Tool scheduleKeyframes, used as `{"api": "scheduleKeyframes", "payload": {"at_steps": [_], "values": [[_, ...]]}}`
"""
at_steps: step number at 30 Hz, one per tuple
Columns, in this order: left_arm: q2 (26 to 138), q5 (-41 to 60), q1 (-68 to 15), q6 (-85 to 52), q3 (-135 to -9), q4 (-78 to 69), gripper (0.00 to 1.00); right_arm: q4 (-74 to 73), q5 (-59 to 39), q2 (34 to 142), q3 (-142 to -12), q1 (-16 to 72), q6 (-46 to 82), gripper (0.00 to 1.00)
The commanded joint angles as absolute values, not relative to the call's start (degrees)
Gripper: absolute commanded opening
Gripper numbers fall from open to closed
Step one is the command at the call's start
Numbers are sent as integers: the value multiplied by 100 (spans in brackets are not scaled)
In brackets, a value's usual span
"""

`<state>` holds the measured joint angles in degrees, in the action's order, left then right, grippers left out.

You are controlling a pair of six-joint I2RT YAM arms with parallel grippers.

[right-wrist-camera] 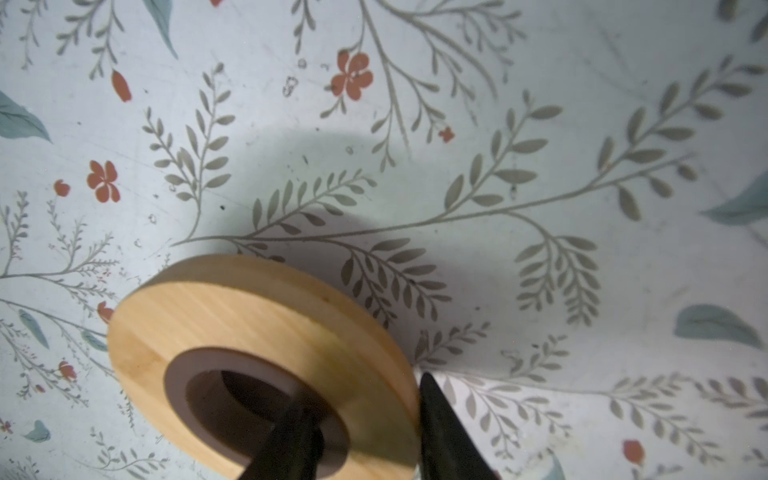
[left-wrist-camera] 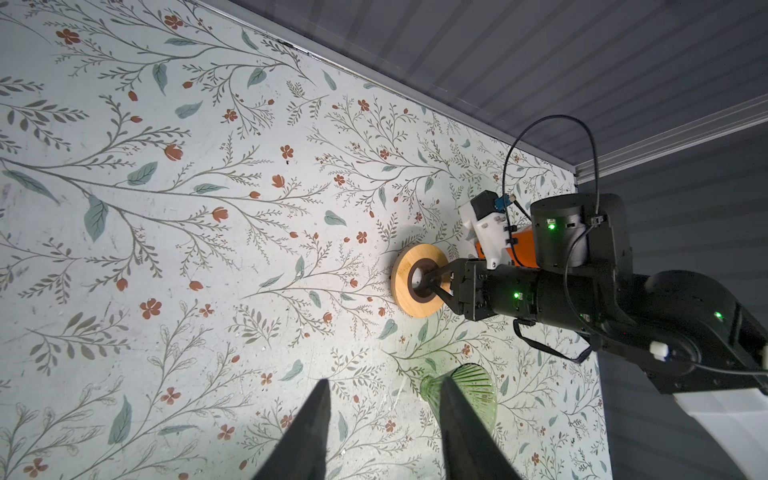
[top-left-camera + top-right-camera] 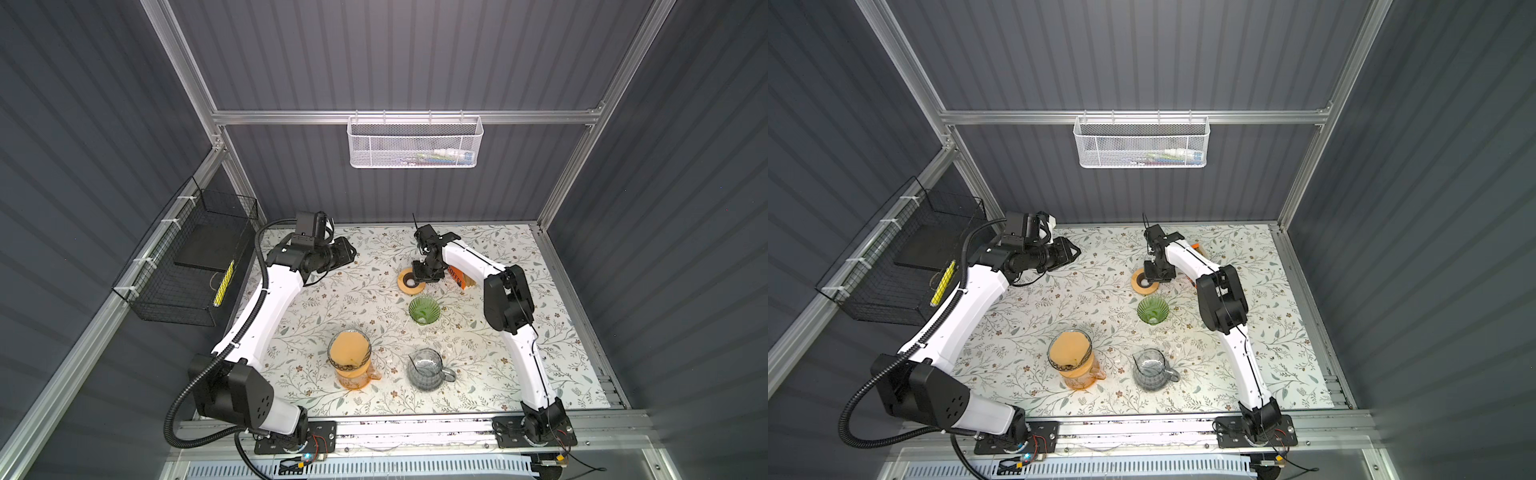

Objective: Place the coffee filter in the dripper
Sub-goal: 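Lower the right gripper into the wooden ring's hole and grasp it, then lift the wooden ring and carry it over the clear glass pitcher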

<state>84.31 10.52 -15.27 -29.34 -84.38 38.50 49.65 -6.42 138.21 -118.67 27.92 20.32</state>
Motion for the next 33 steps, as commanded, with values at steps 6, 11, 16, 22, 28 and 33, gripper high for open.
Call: {"api": "scheduleKeyframes", "payload": {"at_steps": [6, 11, 16, 22, 28, 33], "values": [[8227, 1081, -1485, -2979, -8401, 3885, 44, 5204, -567, 13772, -12023, 2836, 1917, 21], [8173, 1081, -1477, -3000, -8378, 3876, 44, 5190, -554, 13456, -12015, 2832, 1916, 18], [8114, 1098, -1477, -3014, -8387, 3911, 44, 5181, -572, 13163, -12013, 2831, 1932, 17], [8028, 1057, -1477, -2978, -8440, 3993, 44, 5220, -610, 12809, -11947, 2833, 1934, 16], [7987, 944, -1477, -2909, -8464, 3932, 45, 5349, -653, 12327, -11856, 2864, 1951, 16], [8154, 1032, -1477, -2844, -8499, 3727, 45, 5454, -522, 11762, -11624, 2998, 2041, 16]]}}
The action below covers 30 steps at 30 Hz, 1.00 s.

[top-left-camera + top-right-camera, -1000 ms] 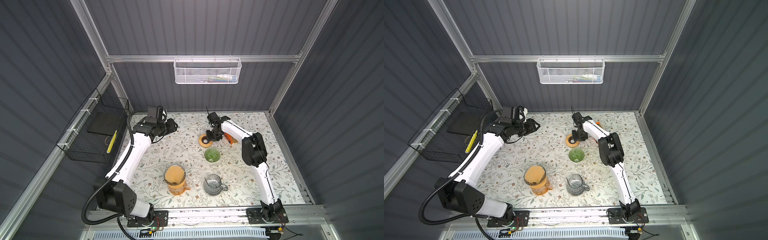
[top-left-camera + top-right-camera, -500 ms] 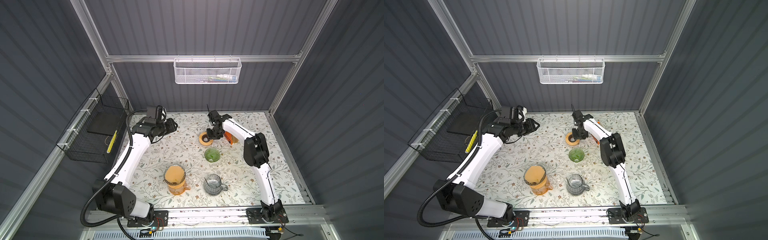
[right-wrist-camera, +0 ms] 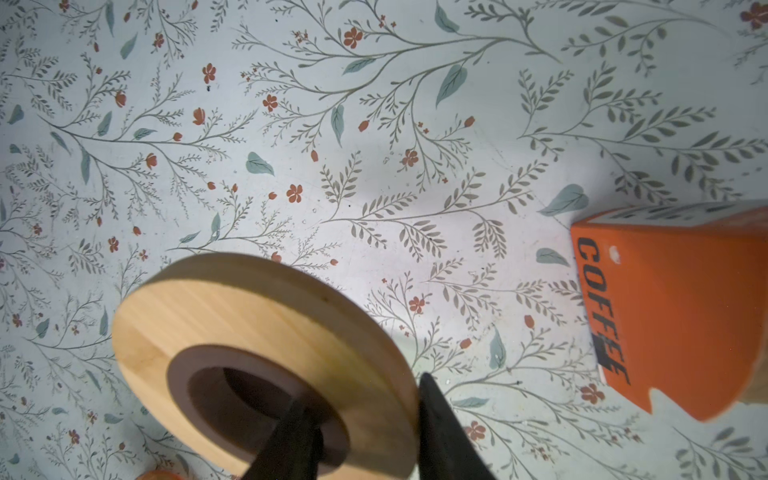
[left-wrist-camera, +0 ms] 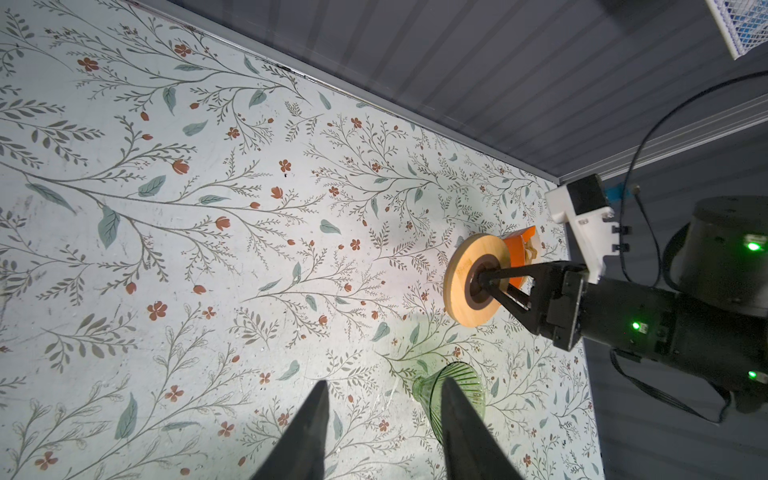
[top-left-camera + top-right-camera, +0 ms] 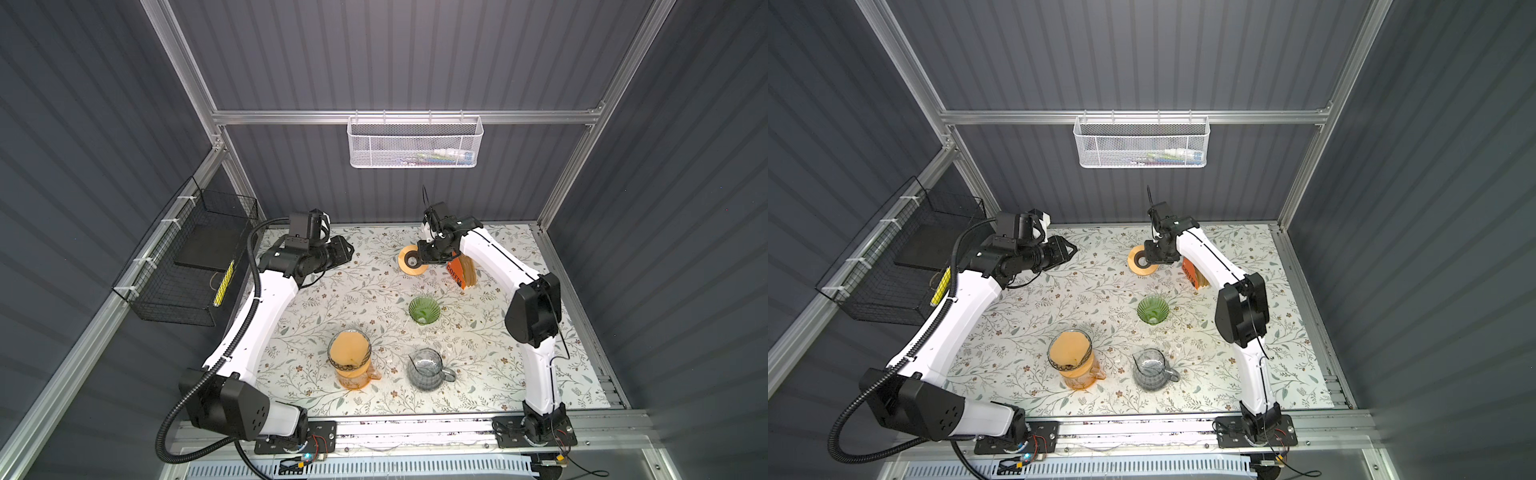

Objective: Place the coffee filter in the dripper
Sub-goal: 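Lift the wooden ring and carry it over the clear glass pitcher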

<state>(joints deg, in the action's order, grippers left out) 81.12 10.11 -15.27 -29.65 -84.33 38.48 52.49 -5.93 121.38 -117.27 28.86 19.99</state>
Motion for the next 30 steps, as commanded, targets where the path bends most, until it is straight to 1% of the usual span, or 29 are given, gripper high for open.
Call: {"api": "scheduleKeyframes", "payload": {"at_steps": [1, 5, 11, 13, 16, 23, 30], "values": [[8194, 1077, -1477, -2839, -8507, 3672, 45, 5487, -494, 11643, -11550, 3038, 2080, 16], [8309, 1105, -1477, -2765, -8589, 3761, 44, 5676, -406, 11161, -11312, 3230, 2140, 15], [8108, 1088, -1476, -2828, -8214, 3375, 44, 5908, -185, 10246, -10666, 3699, 2147, 15], [8030, 1030, -1477, -2888, -8150, 3393, 44, 5903, -248, 9935, -10357, 3857, 2192, 15], [7782, 905, -1477, -3043, -7726, 3228, 44, 5948, -401, 9545, -9942, 4069, 2239, 15], [7526, 817, -1477, -3033, -7664, 3699, 46, 6287, -423, 8922, -9176, 4491, 2365, 15], [7470, 841, -1477, -3093, -7610, 3710, 45, 6354, -558, 8394, -8376, 4789, 2671, 15]]}}
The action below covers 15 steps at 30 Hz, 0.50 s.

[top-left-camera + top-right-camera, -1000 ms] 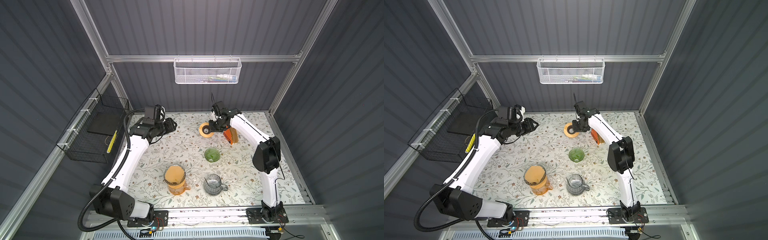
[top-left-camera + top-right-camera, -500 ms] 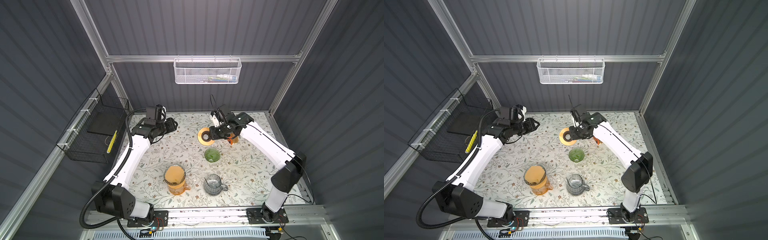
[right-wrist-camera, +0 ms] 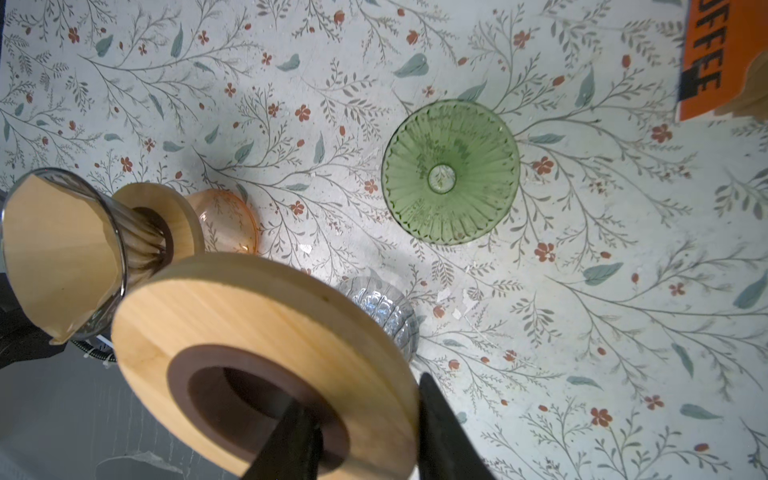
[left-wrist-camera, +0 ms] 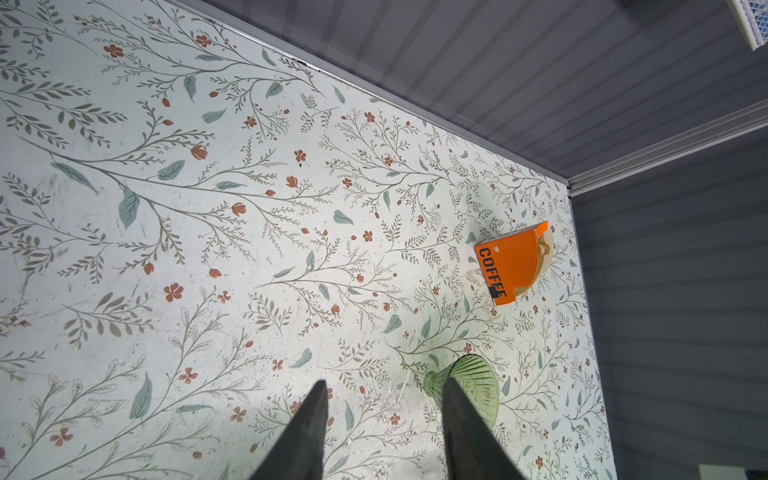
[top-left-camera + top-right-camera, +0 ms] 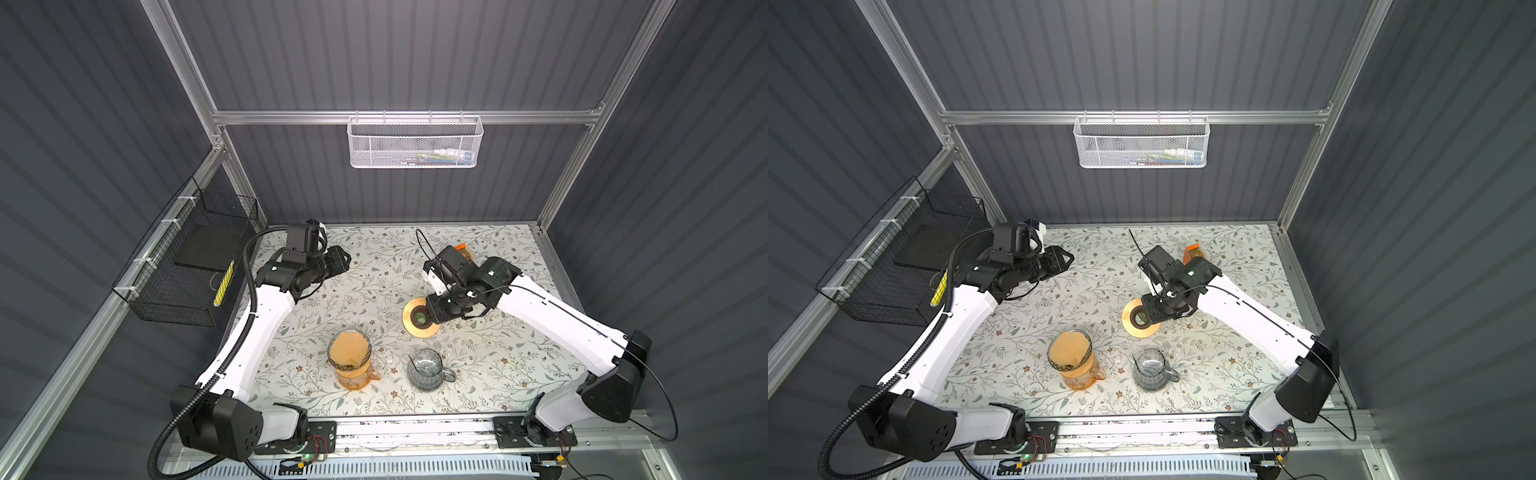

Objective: Place the coffee filter in the dripper
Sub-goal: 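Lift the wooden ring and carry it over the clear glass pitcher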

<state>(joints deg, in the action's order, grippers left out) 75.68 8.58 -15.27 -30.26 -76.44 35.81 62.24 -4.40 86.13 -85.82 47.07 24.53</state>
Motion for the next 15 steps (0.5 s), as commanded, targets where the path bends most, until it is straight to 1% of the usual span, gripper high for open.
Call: {"api": "scheduleKeyframes", "payload": {"at_steps": [1, 8, 15], "values": [[7471, 851, -1477, -3103, -7611, 3702, 46, 6345, -579, 8334, -8261, 4828, 2727, 15], [7484, 885, -1471, -3154, -7590, 3666, 46, 6334, -607, 8057, -7636, 4939, 2918, 15], [7480, 888, -1477, -3191, -7504, 3621, 46, 6085, -736, 8083, -7254, 4974, 3050, 15]]}}
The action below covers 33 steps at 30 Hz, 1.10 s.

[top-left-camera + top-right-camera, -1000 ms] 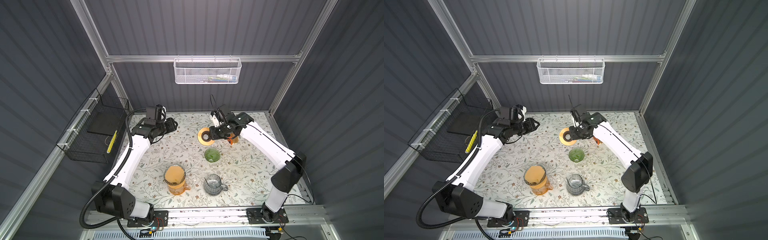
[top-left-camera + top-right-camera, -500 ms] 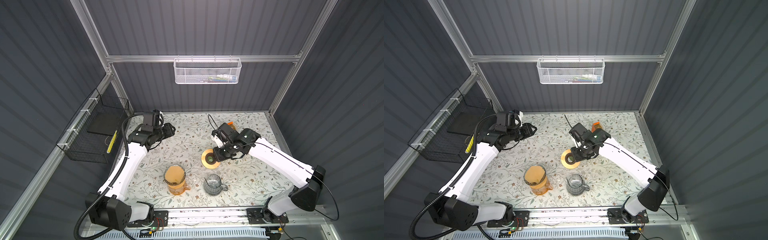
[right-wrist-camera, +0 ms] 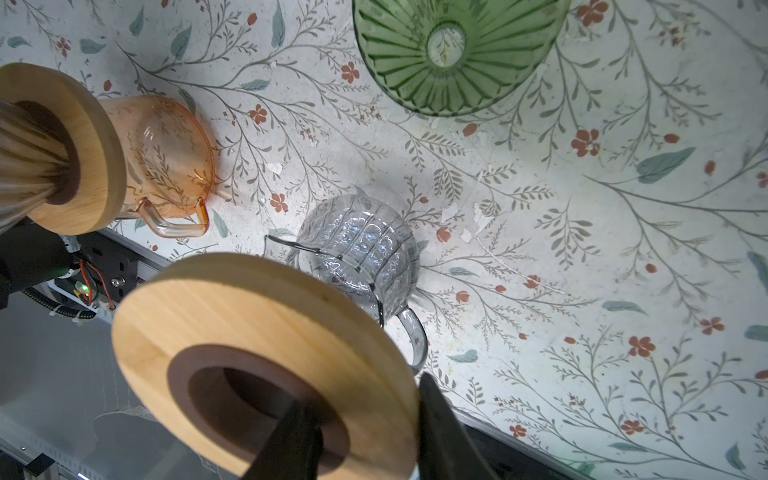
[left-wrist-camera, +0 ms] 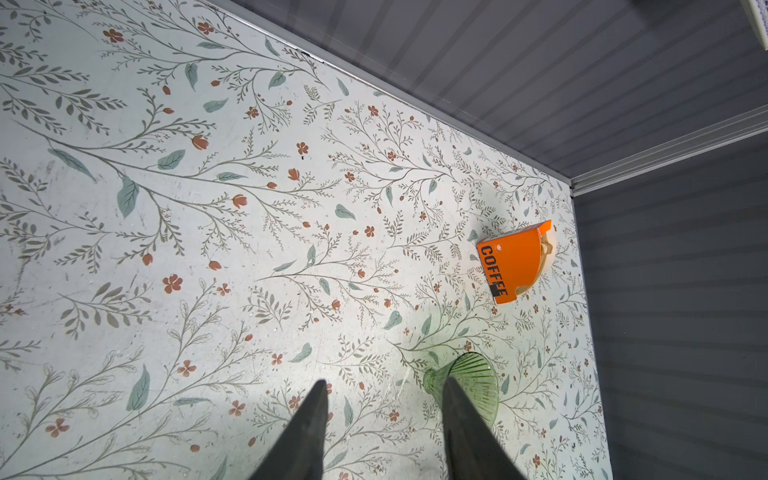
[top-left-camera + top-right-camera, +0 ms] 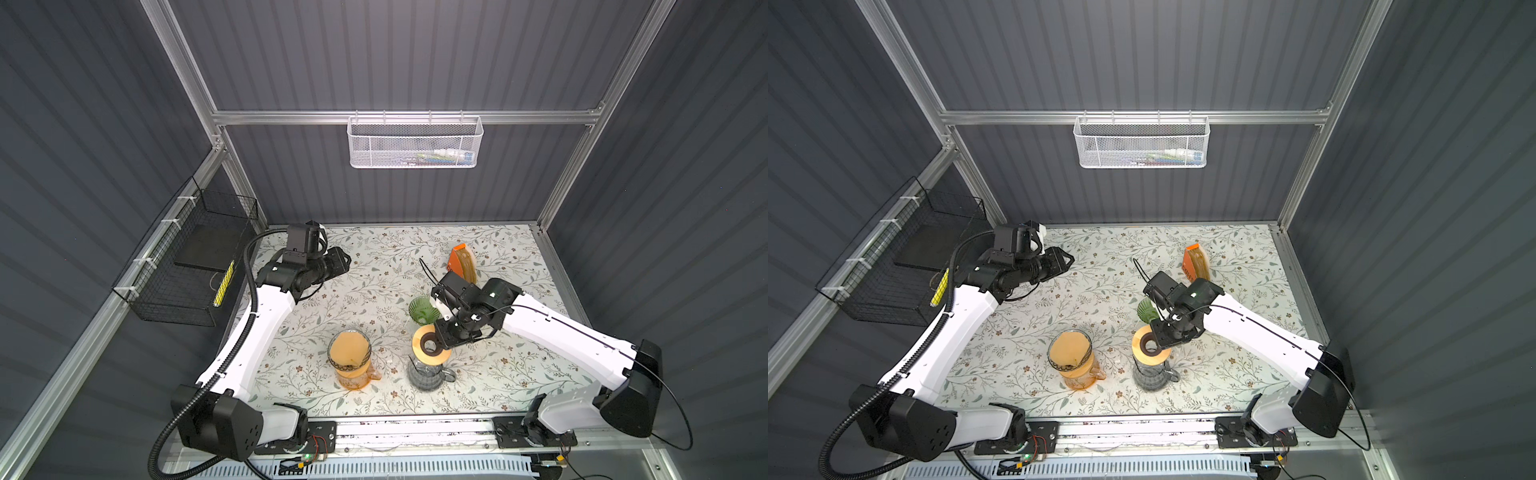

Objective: Place the coffee filter in the dripper
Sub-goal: 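Lift the wooden ring and carry it over the clear glass pitcher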

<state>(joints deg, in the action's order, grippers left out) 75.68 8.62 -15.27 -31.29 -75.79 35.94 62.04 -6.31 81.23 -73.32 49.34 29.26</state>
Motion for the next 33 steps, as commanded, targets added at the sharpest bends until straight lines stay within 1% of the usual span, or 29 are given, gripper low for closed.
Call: {"api": "scheduleKeyframes", "payload": {"at_steps": [1, 10, 33], "values": [[7475, 888, -1477, -3198, -7483, 3623, 46, 6058, -755, 8109, -7221, 4983, 3058, 14], [7497, 872, -1477, -3190, -7428, 3621, 46, 5733, -992, 8292, -6939, 5114, 3214, 14], [7515, 870, -1477, -3213, -7356, 3577, 45, 5592, -818, 8503, -6601, 5168, 3253, 16]]}}
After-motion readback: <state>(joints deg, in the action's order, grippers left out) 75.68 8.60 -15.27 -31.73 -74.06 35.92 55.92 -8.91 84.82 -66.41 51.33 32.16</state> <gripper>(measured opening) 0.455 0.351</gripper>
